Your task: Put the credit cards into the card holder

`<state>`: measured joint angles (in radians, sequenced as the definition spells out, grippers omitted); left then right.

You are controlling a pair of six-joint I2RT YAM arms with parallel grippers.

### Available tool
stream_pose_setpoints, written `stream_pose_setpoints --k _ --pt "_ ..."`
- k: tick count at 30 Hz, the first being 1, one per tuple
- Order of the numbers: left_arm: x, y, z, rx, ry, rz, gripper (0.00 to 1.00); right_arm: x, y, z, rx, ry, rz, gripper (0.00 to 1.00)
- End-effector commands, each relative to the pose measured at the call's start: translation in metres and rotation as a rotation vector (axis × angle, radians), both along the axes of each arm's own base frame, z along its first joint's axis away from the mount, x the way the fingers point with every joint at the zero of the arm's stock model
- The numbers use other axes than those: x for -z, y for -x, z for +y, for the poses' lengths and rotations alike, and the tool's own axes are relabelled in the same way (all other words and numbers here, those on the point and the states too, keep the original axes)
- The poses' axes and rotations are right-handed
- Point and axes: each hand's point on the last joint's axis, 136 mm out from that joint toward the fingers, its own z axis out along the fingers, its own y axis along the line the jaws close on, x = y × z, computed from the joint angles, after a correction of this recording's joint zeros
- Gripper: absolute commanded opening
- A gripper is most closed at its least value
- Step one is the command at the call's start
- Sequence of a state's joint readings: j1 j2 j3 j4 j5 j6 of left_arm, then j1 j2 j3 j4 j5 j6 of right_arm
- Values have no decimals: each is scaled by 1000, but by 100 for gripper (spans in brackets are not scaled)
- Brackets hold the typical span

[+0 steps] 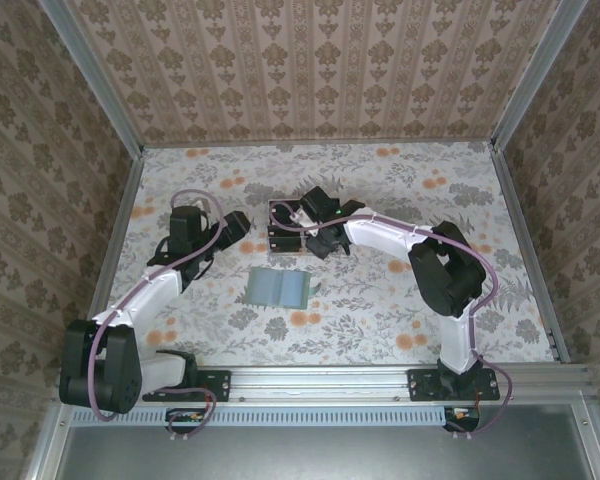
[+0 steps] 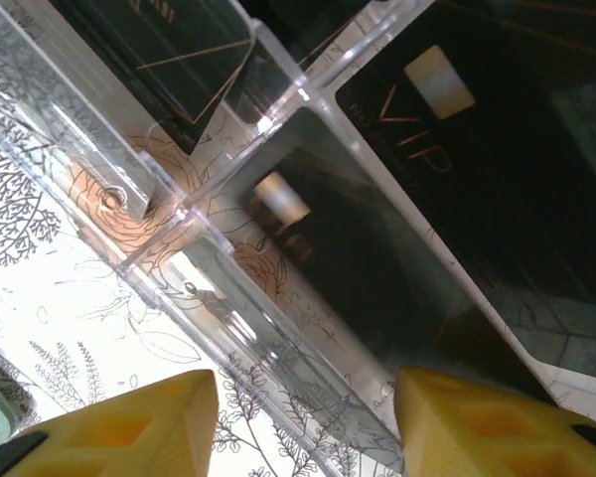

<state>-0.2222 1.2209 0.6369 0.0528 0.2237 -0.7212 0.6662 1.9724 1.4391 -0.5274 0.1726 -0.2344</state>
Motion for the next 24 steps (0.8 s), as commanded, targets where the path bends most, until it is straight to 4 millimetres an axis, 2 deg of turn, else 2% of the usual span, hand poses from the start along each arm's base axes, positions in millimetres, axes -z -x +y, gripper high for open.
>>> stream_pose_setpoints --k 1,10,16,24 --pt "-2 0 3 -2 1 -19 100 10 5 -5 -2 29 40 45" --pt "2 0 5 -6 0 -14 100 4 10 -6 -3 18 50 25" --pt "2 0 5 -8 1 -15 100 0 10 -5 -9 18 49 19" --pt "0 -1 5 -5 1 -20 100 -9 9 4 -79 24 30 17"
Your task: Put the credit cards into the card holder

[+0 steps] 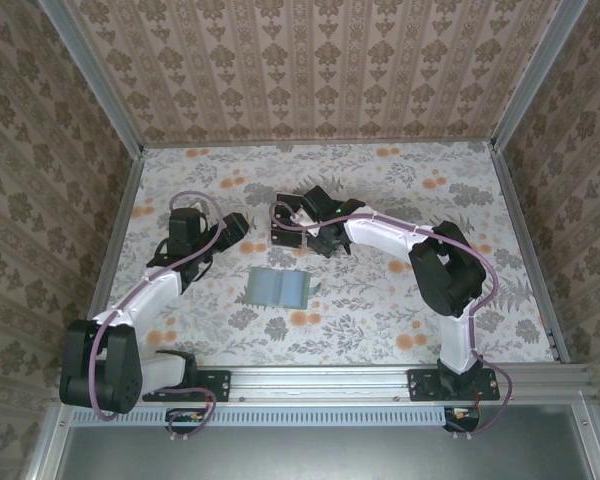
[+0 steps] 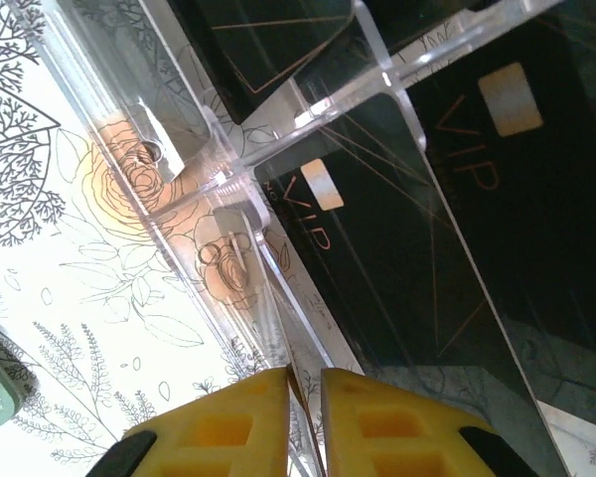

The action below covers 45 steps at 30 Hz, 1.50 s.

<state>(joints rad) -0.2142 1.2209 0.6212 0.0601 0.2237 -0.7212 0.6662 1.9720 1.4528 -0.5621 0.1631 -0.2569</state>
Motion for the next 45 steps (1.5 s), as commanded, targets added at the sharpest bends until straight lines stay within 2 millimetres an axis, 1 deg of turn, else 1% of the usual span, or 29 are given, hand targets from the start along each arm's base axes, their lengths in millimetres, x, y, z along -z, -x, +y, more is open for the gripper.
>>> stream_pose_setpoints --k 1,4,5,8,10,11,16,21,25,31,34,36,38,42,45 --pt "-5 -3 2 2 3 -29 100 -9 6 7 -72 10 7 16" --pt "-5 -3 2 2 3 -29 100 -11 7 11 -99 10 1 13" --pt "-5 -3 2 3 3 -29 100 -12 7 13 -105 8 0 10" --pt "-5 -3 1 6 5 -29 100 -13 8 16 -121 9 -2 5" --pt "-6 -3 1 5 7 -30 100 -14 8 17 -135 17 -5 4" --pt "-7 -3 1 6 8 -31 100 -14 8 17 -144 26 -6 2" --pt "-8 -3 0 8 12 -34 100 -21 7 22 -194 74 -44 0" --pt "-11 -2 -1 11 13 -38 100 -34 8 28 -214 75 -75 0" --pt "-13 -1 1 7 5 -39 100 -54 13 32 -222 55 -113 0" --pt "-12 2 4 0 -7 -37 100 -104 27 40 -207 -67 -174 0" --pt "-12 4 5 -2 -6 -32 100 -124 35 43 -159 -137 -187 0" --pt "-10 6 6 -8 -11 -27 100 -131 41 47 -110 -190 -171 0" --pt "-8 10 9 -15 -20 -14 100 -139 46 51 15 -265 -143 0" --pt "-2 18 18 -48 -61 28 100 -141 60 69 228 -484 -23 0" --pt "3 24 24 -69 -88 55 100 -126 69 85 398 -661 115 0"
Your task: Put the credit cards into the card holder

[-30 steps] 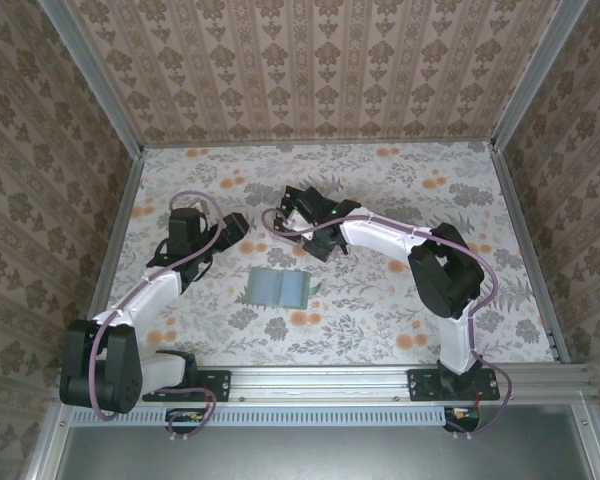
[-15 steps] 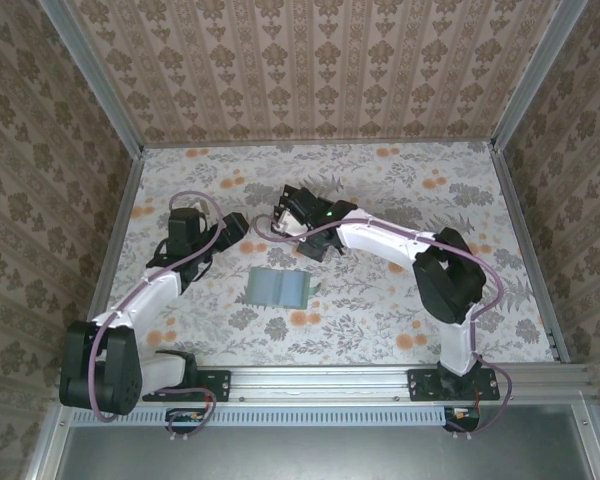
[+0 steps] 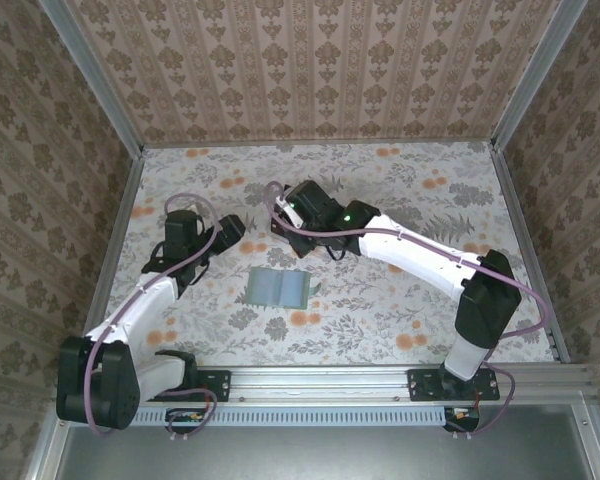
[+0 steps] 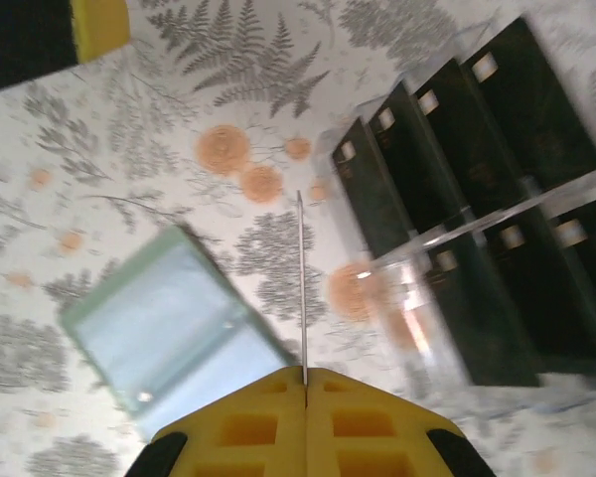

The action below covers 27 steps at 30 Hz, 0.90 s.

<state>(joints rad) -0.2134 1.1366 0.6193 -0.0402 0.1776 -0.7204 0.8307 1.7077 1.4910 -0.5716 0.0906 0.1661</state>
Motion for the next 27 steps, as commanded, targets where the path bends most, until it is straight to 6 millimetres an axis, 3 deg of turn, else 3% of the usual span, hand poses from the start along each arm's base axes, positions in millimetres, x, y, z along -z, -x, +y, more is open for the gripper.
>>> stream_pose_setpoints --k 1,8,27 --pt "12 13 14 -35 -61 48 100 12 19 21 226 -302 244 0" --pt "13 24 15 -29 -75 50 100 60 32 29 432 -396 356 0" --pt "28 28 4 3 -90 64 100 121 53 34 570 -390 446 0"
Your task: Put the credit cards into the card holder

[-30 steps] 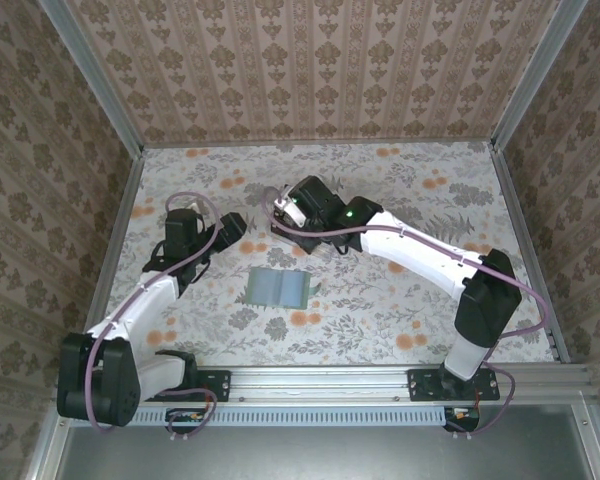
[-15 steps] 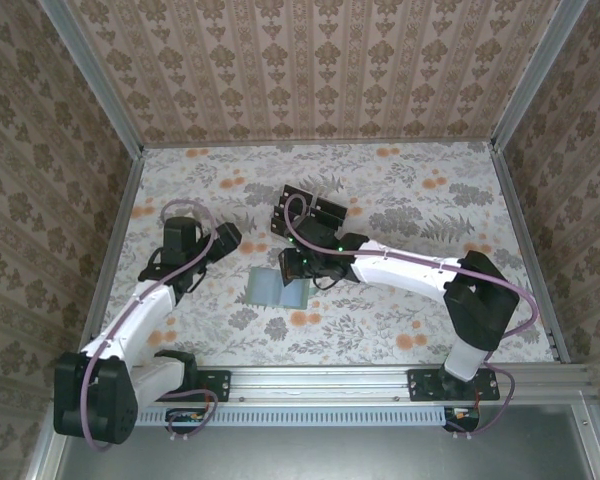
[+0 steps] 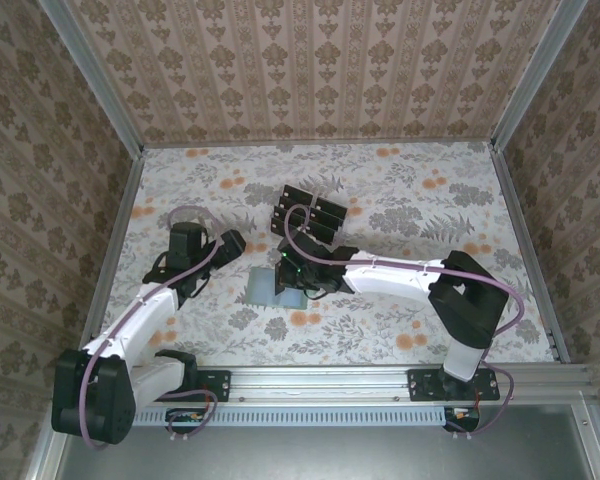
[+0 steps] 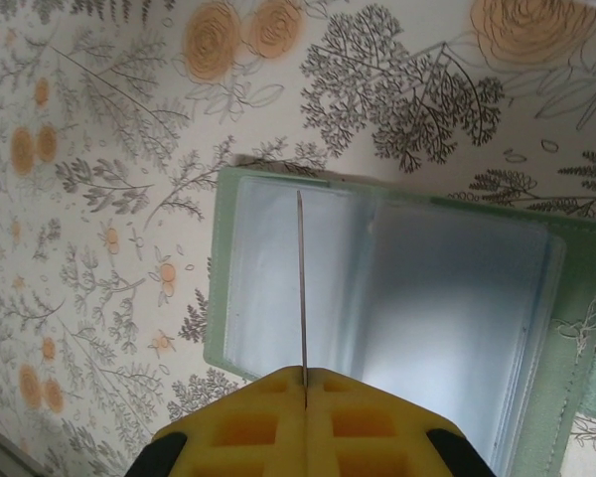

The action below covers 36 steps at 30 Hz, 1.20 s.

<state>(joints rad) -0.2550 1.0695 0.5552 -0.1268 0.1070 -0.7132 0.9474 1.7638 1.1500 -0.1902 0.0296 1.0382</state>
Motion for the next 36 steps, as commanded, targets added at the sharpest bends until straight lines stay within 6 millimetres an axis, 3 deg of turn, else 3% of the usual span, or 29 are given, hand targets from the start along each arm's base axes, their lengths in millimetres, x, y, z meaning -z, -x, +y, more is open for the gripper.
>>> stream_pose_setpoints --k 1,11,19,26,31,36 --pt "3 -1 -1 13 -22 -6 100 22 1 -5 46 21 29 0" --pt "4 3 -6 33 -37 1 100 55 21 -36 63 107 84 0" --pt "3 13 -20 101 -72 12 100 66 27 -72 80 147 99 0" --pt "13 31 -39 206 -147 53 100 50 24 -65 0 63 67 0" --pt "23 51 -56 304 -228 77 100 24 19 -49 -59 -53 6 0" --pt "31 61 -66 360 -296 99 100 0 15 -45 -71 -131 -40 0"
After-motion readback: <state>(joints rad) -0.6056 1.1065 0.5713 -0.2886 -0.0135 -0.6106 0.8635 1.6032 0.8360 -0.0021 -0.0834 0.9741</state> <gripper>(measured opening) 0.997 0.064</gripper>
